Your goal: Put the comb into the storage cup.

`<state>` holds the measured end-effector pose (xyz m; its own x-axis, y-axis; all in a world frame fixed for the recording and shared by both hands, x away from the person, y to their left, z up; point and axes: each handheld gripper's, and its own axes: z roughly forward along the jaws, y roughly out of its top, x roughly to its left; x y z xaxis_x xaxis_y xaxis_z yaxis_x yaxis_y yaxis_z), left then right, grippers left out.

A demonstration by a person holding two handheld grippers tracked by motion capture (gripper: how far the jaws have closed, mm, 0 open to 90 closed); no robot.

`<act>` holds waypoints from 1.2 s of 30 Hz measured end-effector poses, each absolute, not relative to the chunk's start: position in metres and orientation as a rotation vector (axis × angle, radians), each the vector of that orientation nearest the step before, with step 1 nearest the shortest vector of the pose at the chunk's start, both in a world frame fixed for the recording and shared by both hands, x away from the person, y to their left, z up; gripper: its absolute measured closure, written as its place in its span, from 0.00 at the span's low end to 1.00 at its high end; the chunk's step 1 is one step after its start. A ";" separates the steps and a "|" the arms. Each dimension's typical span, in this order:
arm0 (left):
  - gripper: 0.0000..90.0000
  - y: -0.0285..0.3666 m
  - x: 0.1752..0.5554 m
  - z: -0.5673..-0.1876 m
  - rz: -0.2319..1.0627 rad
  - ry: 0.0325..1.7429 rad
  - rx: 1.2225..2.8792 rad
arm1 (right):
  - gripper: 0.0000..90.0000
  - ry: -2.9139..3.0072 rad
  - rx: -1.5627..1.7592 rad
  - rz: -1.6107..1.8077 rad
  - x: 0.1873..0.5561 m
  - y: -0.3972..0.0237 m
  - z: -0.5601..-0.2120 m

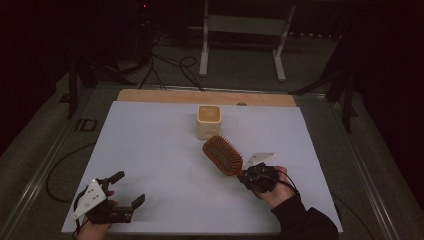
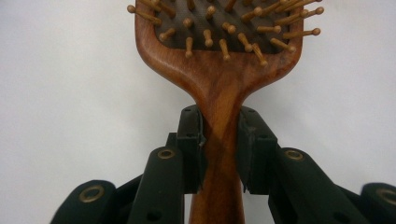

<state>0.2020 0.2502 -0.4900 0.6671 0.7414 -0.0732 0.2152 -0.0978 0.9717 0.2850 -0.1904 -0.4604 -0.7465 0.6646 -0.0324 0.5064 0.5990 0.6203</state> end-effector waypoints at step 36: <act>0.00 0.152 0.281 -0.368 0.210 0.816 1.568 | 0.82 2.298 0.767 1.492 0.275 -0.197 -0.438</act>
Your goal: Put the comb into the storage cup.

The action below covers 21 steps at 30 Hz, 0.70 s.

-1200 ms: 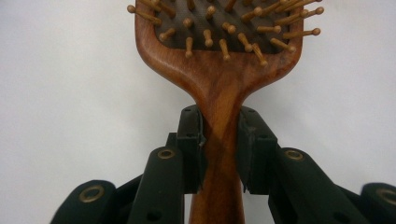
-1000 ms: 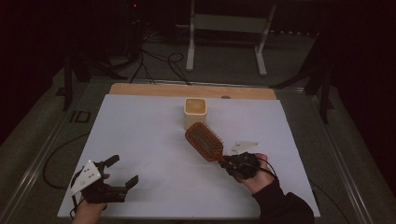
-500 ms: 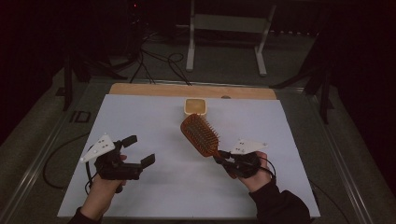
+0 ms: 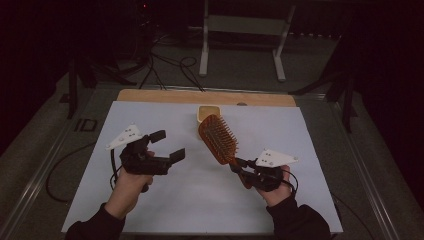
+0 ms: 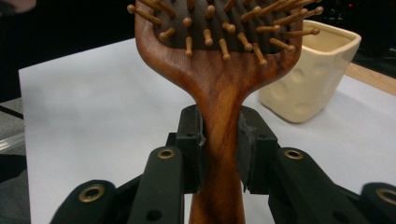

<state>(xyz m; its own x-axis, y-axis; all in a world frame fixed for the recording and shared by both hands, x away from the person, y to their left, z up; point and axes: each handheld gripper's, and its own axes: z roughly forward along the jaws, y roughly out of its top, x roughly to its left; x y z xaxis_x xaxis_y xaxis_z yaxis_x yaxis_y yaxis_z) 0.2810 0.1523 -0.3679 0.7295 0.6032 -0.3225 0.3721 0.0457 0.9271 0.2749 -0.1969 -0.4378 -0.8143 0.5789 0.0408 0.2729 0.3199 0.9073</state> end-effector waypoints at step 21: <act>0.04 0.089 0.324 -0.361 -0.028 0.956 1.507 | 0.82 2.289 0.787 1.475 0.276 -0.197 -0.436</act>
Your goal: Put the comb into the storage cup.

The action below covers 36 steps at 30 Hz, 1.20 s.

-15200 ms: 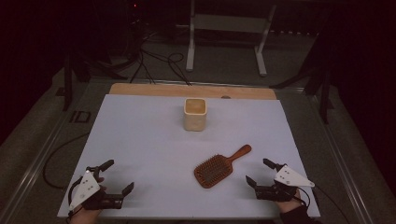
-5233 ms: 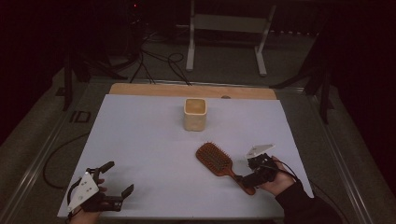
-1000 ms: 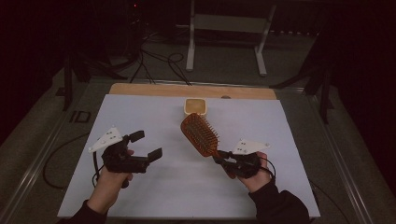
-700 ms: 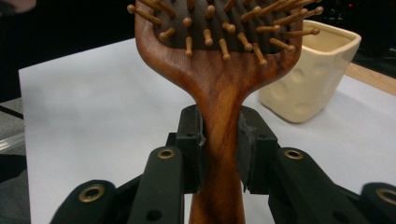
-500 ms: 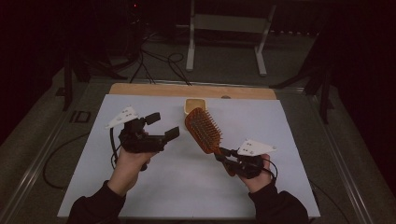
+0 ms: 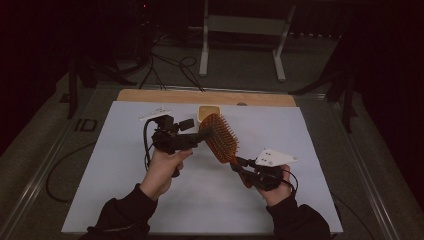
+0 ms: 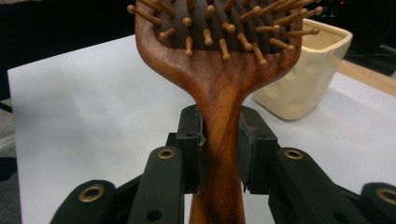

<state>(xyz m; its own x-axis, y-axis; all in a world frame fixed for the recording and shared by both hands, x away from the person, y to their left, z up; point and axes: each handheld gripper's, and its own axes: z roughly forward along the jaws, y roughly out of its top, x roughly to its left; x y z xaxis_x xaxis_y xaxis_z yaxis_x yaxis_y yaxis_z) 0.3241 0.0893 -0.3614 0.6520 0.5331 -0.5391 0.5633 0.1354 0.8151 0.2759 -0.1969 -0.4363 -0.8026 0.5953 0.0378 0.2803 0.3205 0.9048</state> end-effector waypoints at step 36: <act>0.60 0.051 0.328 -0.369 -0.022 1.019 1.497 | 0.81 2.288 0.796 1.475 0.276 -0.191 -0.443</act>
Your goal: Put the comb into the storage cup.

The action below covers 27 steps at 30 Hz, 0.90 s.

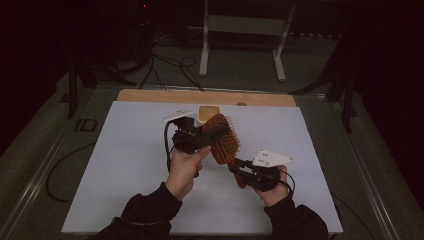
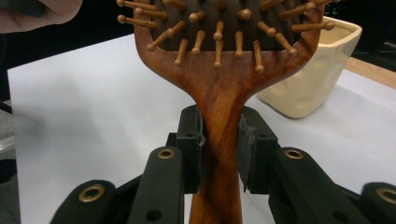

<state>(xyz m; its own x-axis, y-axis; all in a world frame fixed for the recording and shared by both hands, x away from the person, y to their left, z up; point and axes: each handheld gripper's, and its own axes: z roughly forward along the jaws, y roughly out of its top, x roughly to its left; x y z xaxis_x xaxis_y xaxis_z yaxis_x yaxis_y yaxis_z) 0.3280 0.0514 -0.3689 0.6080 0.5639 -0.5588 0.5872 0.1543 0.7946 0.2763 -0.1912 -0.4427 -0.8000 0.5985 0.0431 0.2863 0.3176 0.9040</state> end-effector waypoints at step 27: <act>0.61 0.060 0.333 -0.338 0.070 0.951 1.531 | 0.11 2.210 0.878 1.528 0.279 -0.197 -0.448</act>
